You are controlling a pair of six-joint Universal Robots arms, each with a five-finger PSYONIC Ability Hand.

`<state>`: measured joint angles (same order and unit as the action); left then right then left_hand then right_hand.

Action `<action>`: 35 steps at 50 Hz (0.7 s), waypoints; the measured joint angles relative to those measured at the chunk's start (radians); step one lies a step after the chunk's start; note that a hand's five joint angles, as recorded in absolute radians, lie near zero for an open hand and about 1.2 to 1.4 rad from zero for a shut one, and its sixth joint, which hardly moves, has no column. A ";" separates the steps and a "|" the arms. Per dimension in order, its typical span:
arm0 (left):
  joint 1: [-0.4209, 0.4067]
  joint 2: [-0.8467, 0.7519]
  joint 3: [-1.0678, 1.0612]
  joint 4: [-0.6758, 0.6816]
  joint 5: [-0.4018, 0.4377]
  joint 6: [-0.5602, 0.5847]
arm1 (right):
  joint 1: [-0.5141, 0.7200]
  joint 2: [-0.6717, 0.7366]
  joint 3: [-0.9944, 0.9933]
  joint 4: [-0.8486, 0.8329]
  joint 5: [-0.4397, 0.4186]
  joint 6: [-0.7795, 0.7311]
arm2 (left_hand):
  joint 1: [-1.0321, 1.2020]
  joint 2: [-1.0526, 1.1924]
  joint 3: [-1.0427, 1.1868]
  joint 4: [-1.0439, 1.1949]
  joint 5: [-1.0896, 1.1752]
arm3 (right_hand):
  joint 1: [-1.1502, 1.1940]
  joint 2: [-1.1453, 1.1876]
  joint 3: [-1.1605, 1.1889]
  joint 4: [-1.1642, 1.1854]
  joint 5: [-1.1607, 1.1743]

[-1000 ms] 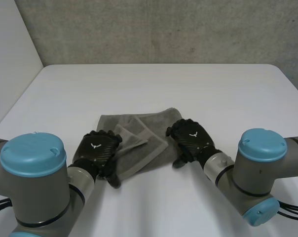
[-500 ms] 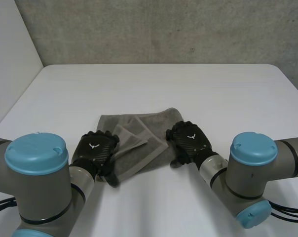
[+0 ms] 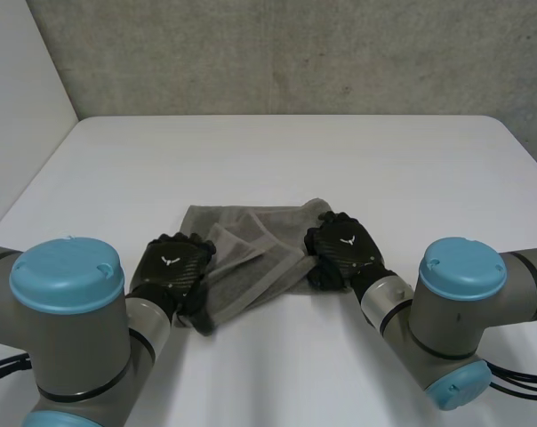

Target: Fold the towel.

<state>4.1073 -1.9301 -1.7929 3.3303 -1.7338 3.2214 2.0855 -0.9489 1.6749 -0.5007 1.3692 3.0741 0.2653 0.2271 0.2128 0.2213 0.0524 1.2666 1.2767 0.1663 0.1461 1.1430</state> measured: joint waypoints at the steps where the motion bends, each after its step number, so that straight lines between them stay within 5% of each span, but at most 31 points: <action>1: 0.000 0.000 0.002 0.000 0.000 0.000 | 0.000 -0.003 0.000 0.000 -0.001 0.008 | 0.000 0.000 0.000 0.000 0.000 | 0.000 0.000 0.000 0.000 0.000; 35: -0.002 -0.074 0.172 0.006 -0.003 0.005 | -0.219 -0.195 0.190 0.016 -0.059 0.037 | 0.000 0.000 0.000 0.000 0.000 | 0.006 0.006 0.000 0.000 0.000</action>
<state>4.1052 -2.0042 -1.6206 3.3364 -1.7371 3.2259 1.8662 -1.1436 1.8651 -0.4847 1.3105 3.1111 0.2653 0.2271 0.2128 0.2214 0.0523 1.2726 1.2824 0.1663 0.1461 1.1431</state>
